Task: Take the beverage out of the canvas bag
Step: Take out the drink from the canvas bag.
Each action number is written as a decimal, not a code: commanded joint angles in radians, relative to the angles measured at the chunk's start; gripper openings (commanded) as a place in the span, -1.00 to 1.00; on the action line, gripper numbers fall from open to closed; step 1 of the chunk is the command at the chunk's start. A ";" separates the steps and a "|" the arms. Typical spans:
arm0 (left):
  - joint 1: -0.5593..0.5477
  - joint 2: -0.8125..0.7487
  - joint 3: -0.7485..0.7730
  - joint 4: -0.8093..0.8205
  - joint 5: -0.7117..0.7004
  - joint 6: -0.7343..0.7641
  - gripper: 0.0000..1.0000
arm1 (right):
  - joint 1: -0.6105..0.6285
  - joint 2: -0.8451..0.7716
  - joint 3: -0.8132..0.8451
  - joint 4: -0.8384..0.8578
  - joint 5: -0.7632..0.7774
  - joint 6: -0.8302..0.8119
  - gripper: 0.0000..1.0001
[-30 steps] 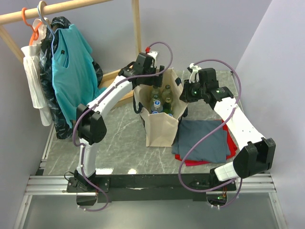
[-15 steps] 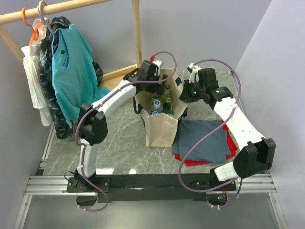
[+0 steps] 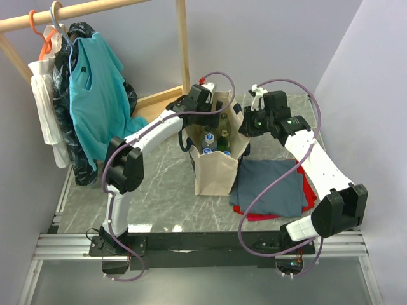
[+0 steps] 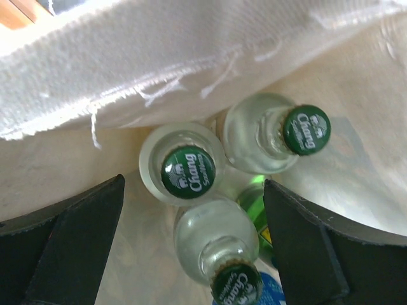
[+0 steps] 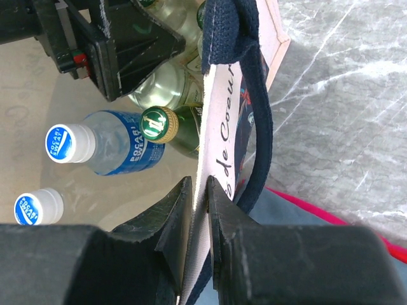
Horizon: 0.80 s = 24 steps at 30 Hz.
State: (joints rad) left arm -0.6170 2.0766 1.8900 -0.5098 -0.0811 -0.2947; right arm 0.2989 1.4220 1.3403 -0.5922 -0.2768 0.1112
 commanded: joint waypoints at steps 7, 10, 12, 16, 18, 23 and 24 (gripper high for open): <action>0.007 -0.104 0.033 0.070 -0.062 -0.017 0.93 | 0.009 0.006 0.028 0.011 0.011 -0.018 -0.53; 0.008 -0.089 0.073 0.027 -0.060 -0.020 0.95 | 0.009 0.012 0.031 0.011 0.011 -0.018 -0.54; 0.007 -0.087 0.073 0.022 -0.039 -0.027 0.96 | 0.009 0.014 0.036 0.009 0.011 -0.019 -0.54; 0.007 -0.084 0.070 0.020 -0.013 -0.038 0.98 | 0.008 0.014 0.037 0.006 0.013 -0.021 -0.54; 0.007 -0.081 0.070 0.022 -0.019 -0.035 0.98 | 0.008 0.014 0.036 0.006 0.016 -0.019 -0.54; 0.007 -0.058 0.086 0.005 -0.061 -0.020 0.98 | 0.009 0.012 0.036 0.005 0.016 -0.019 -0.54; 0.007 -0.055 0.086 0.010 -0.072 -0.015 0.98 | 0.008 0.012 0.036 0.008 0.018 -0.021 -0.54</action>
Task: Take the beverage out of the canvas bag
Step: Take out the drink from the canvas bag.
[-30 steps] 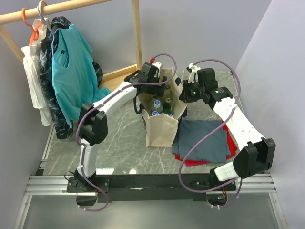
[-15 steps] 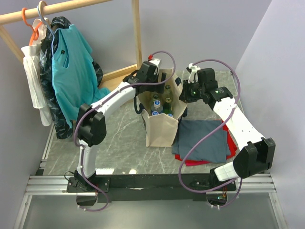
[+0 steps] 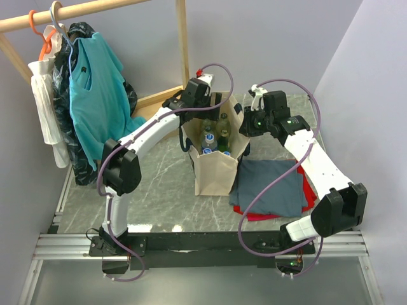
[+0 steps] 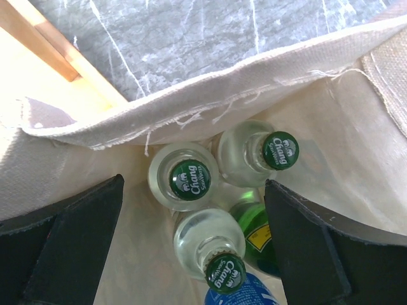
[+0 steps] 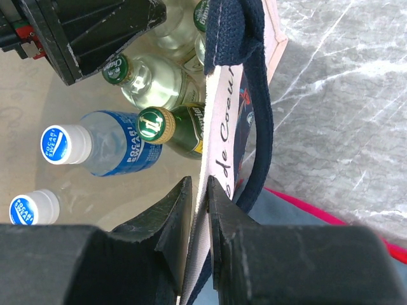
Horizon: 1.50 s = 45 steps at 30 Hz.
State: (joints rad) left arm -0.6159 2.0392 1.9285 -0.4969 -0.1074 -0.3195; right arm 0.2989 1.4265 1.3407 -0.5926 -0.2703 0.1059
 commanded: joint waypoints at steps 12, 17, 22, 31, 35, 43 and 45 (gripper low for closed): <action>0.008 0.015 0.040 0.021 -0.041 0.008 0.91 | 0.009 0.012 0.040 0.007 0.020 -0.015 -0.54; 0.007 0.021 0.036 0.029 -0.015 -0.004 0.87 | 0.008 0.017 0.040 0.005 0.022 -0.014 -0.54; 0.007 0.026 0.036 0.029 -0.017 -0.006 0.90 | 0.008 0.014 0.040 0.005 0.026 -0.015 -0.54; -0.001 0.044 0.009 0.060 -0.074 -0.009 0.89 | 0.008 0.022 0.041 0.007 0.028 -0.014 -0.54; -0.001 0.053 0.024 0.049 -0.067 -0.009 0.77 | 0.009 0.023 0.043 0.008 0.032 -0.014 -0.54; -0.001 0.042 -0.010 0.077 -0.072 -0.016 0.70 | 0.009 0.028 0.044 0.007 0.036 -0.014 -0.55; -0.001 0.045 -0.006 0.078 -0.072 -0.016 0.67 | 0.008 0.023 0.043 0.010 0.037 -0.014 -0.55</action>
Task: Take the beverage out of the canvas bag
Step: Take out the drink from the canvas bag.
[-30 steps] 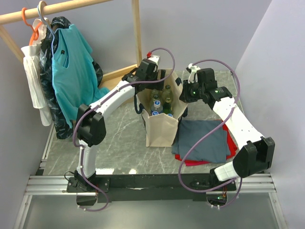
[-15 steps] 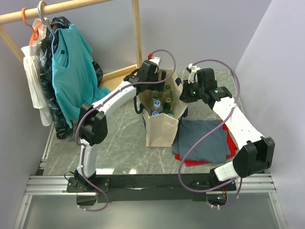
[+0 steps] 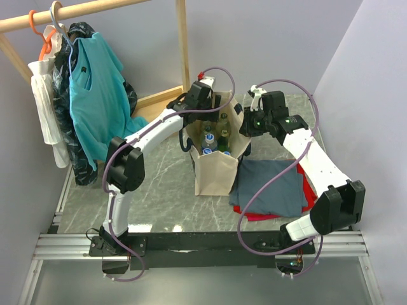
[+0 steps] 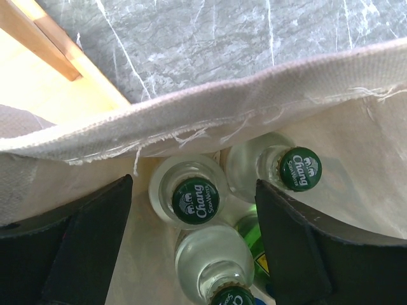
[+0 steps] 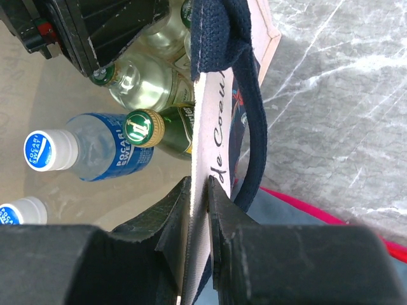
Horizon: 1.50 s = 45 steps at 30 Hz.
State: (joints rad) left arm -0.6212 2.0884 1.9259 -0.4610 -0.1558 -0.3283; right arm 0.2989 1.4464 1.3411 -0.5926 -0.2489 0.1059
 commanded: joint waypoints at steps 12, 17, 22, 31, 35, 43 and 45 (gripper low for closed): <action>-0.003 -0.002 -0.007 0.041 -0.011 -0.017 0.31 | 0.009 -0.009 0.038 0.014 0.025 -0.012 -0.55; -0.008 0.010 -0.008 0.039 -0.013 -0.021 0.27 | 0.009 -0.007 0.038 0.013 0.023 -0.012 -0.55; -0.011 0.010 -0.008 0.045 -0.022 -0.020 0.24 | 0.008 -0.014 0.035 0.017 0.020 -0.012 -0.54; -0.014 0.009 -0.019 0.048 -0.021 -0.018 0.04 | 0.009 -0.012 0.040 0.013 0.025 -0.014 -0.54; -0.017 0.005 -0.030 0.048 -0.021 -0.025 0.04 | 0.006 -0.011 0.041 0.010 0.023 -0.011 -0.54; -0.023 0.015 -0.016 0.042 -0.030 -0.020 -0.07 | 0.009 -0.012 0.040 0.011 0.022 -0.011 -0.54; -0.023 0.013 -0.013 0.045 -0.033 -0.018 -0.12 | 0.009 -0.012 0.038 0.014 0.022 -0.011 -0.54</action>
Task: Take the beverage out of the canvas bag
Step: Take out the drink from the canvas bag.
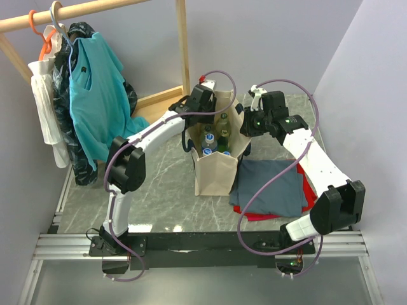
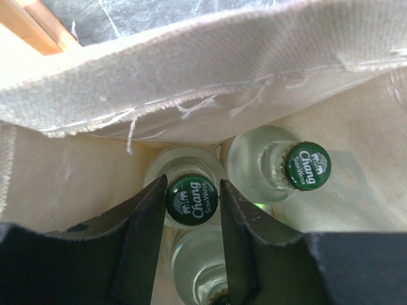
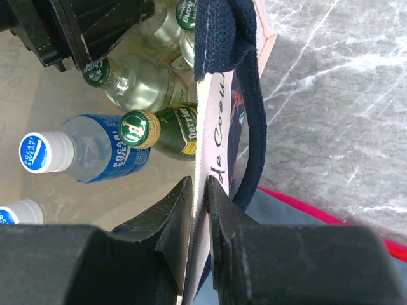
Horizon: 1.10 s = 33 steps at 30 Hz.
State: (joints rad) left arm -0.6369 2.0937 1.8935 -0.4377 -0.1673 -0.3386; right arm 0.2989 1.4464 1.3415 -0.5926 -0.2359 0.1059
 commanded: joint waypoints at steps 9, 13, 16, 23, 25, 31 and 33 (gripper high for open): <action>-0.009 0.012 0.033 0.014 -0.028 -0.004 -0.90 | 0.008 -0.007 0.039 0.013 0.009 -0.011 -0.53; -0.009 0.006 0.021 0.020 -0.029 -0.002 -0.98 | 0.008 -0.006 0.041 0.011 0.006 -0.011 -0.53; -0.010 -0.003 0.010 0.033 -0.029 0.001 -0.98 | 0.009 -0.006 0.039 0.013 0.007 -0.011 -0.53; -0.012 -0.029 0.009 0.050 -0.041 0.004 -0.98 | 0.009 -0.003 0.042 0.013 0.006 -0.011 -0.53; -0.012 -0.040 0.012 0.051 -0.044 0.007 -0.98 | 0.008 -0.004 0.042 0.011 0.006 -0.012 -0.53; -0.012 -0.069 0.036 0.039 -0.049 0.013 -0.98 | 0.008 -0.007 0.041 0.013 0.006 -0.011 -0.53; -0.012 -0.083 0.042 0.037 -0.051 0.016 -0.98 | 0.009 -0.017 0.041 0.013 0.009 -0.011 -0.53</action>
State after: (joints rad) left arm -0.6449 2.0933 1.8912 -0.4305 -0.2073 -0.3302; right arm 0.2989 1.4464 1.3415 -0.5926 -0.2359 0.1062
